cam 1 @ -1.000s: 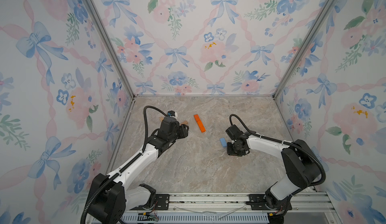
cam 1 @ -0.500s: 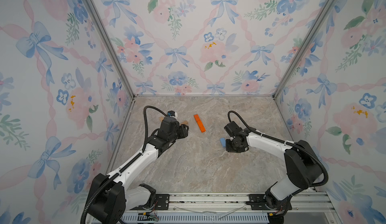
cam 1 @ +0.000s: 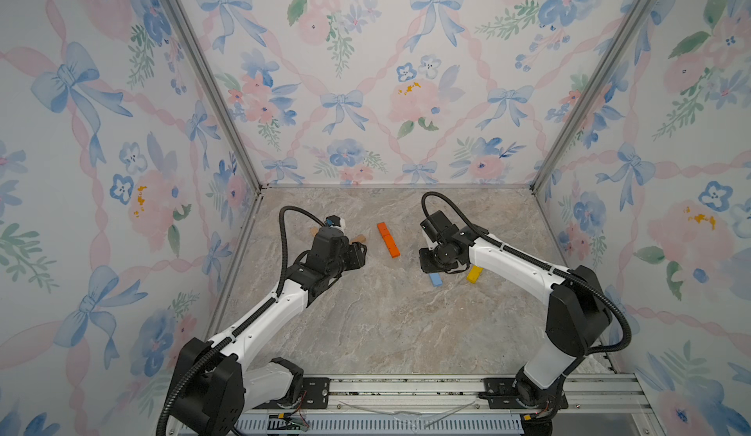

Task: Assemble the letter v with building blocks
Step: Assemble the building block at the center of the board.

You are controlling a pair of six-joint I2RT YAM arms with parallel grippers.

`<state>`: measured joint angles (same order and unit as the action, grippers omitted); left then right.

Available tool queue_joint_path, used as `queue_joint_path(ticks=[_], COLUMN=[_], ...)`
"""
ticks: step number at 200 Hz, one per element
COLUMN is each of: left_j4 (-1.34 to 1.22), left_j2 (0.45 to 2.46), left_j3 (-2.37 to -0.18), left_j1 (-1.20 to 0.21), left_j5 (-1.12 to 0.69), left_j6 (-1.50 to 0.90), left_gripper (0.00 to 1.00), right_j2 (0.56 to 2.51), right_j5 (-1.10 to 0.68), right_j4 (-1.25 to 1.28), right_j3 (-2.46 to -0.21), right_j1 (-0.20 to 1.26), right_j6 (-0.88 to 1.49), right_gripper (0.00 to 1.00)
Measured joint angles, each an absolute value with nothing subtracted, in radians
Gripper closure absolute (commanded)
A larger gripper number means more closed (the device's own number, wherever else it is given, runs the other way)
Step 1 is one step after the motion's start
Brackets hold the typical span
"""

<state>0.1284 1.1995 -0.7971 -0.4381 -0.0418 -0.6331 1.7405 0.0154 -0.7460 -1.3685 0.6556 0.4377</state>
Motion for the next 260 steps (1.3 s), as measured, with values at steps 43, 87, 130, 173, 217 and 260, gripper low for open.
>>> queue_joint_path(ticks=[43,87,130,173,217,260], left_j4=[0.129,0.131,0.137,0.138,0.139,0.140], left_j2=[1.200,1.196,1.179,1.179,1.179,1.179], left_j3=[-0.797,-0.797,-0.797,-0.797,-0.797,-0.797], left_j1=[-0.438,-0.438,-0.438,-0.438,-0.438,-0.438], left_j5=[-0.034,-0.014,0.009,0.021,0.036,0.048], left_j6=[-0.633,-0.633,-0.633,-0.633,-0.633,-0.633], left_gripper=[0.45,0.45,0.46,0.46,0.47,0.47], right_j2=[1.850,1.912,2.001,2.086,2.156,2.228], right_j5=[-0.015,-0.030,-0.034,-0.033,-0.033,-0.029], right_j4=[-0.794,-0.817,-0.835,-0.861,-0.863,-0.865], right_j3=[-1.493,-1.602,-1.668,-1.713,-1.748,-1.795], right_j1=[0.669,0.683,0.685,0.685,0.692,0.692], right_j6=[0.378,0.336,0.309,0.294,0.271,0.232], right_gripper=[0.89,0.89,0.90,0.90,0.90,0.89])
